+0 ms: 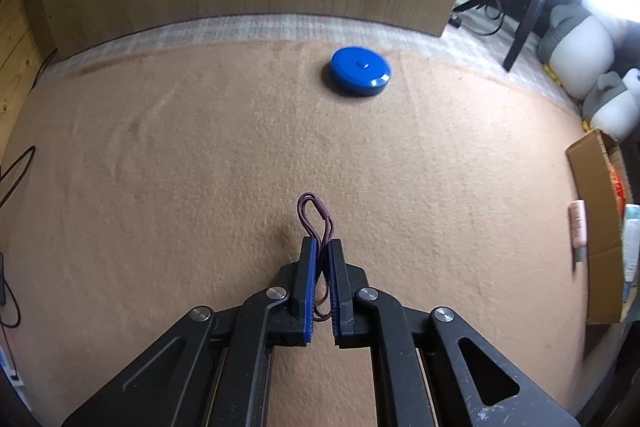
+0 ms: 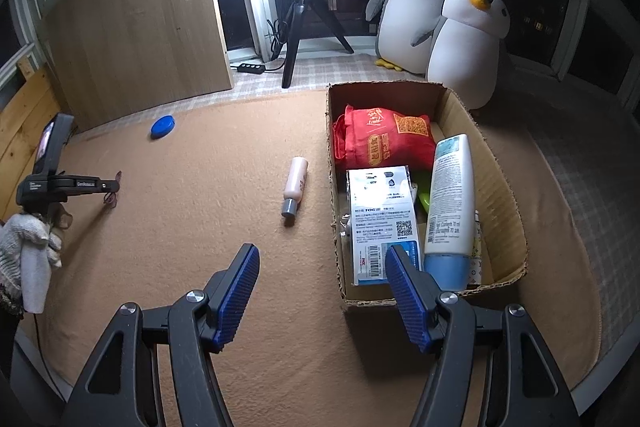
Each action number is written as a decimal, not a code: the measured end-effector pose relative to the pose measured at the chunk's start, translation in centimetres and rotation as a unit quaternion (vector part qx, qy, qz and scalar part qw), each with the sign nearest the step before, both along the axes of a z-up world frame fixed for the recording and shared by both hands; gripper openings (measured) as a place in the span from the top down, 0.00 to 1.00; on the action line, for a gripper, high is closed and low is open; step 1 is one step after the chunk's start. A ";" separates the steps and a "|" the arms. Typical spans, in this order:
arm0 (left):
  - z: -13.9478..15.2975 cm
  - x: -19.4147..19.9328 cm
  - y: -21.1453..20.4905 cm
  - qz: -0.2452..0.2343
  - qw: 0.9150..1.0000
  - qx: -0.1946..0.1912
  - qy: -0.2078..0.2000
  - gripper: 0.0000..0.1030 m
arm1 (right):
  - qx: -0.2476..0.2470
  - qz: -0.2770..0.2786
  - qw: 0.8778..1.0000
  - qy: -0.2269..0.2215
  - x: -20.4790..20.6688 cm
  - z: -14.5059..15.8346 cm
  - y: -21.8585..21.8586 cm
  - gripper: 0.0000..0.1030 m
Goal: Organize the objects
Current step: 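Lift the rubber band and carry it over the box with the left tool, then open the left tool to drop the rubber band into the box, then move the left tool to the blue round disc and grasp it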
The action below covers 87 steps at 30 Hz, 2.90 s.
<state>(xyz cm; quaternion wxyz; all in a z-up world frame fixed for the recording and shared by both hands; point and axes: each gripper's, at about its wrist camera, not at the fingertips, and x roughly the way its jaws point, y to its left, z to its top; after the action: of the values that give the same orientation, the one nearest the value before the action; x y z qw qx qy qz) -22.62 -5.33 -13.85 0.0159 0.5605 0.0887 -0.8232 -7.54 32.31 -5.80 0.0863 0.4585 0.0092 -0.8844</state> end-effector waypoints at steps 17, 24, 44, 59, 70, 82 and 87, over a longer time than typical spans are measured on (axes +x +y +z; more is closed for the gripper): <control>8.8 2.3 13.2 -0.132 0.987 0.044 0.085 0.95 | -0.014 -0.023 1.000 0.010 1.7 0.6 2.6 0.40; 10.3 2.4 21.7 -0.202 0.973 0.069 0.093 0.95 | -0.012 -0.048 0.999 0.012 2.7 1.0 5.2 0.40; 8.2 3.4 37.4 -0.303 0.947 0.093 0.059 0.89 | -0.011 -0.098 0.995 0.000 4.6 0.3 11.3 0.40; 8.9 4.1 33.4 -0.268 0.957 0.086 0.072 0.41 | -0.015 -0.074 0.997 -0.005 4.2 0.3 9.5 0.40; 9.3 2.8 21.8 -0.174 0.980 0.042 0.085 0.41 | -0.020 -0.028 0.999 -0.006 3.4 0.5 4.4 0.40; 9.5 -1.7 5.4 -0.029 0.995 -0.009 0.093 0.41 | -0.017 0.020 1.000 -0.014 2.4 0.4 -1.9 0.40; 9.2 -5.7 1.1 0.011 0.996 -0.006 0.088 0.28 | -0.016 0.027 0.999 -0.021 2.2 0.0 -3.1 0.40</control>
<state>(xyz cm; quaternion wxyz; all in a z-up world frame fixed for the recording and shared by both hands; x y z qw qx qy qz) -28.28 -4.23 -4.62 0.0199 0.4847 0.0910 -0.8697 -5.35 29.20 -5.75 0.1173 0.4752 0.0055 -0.8720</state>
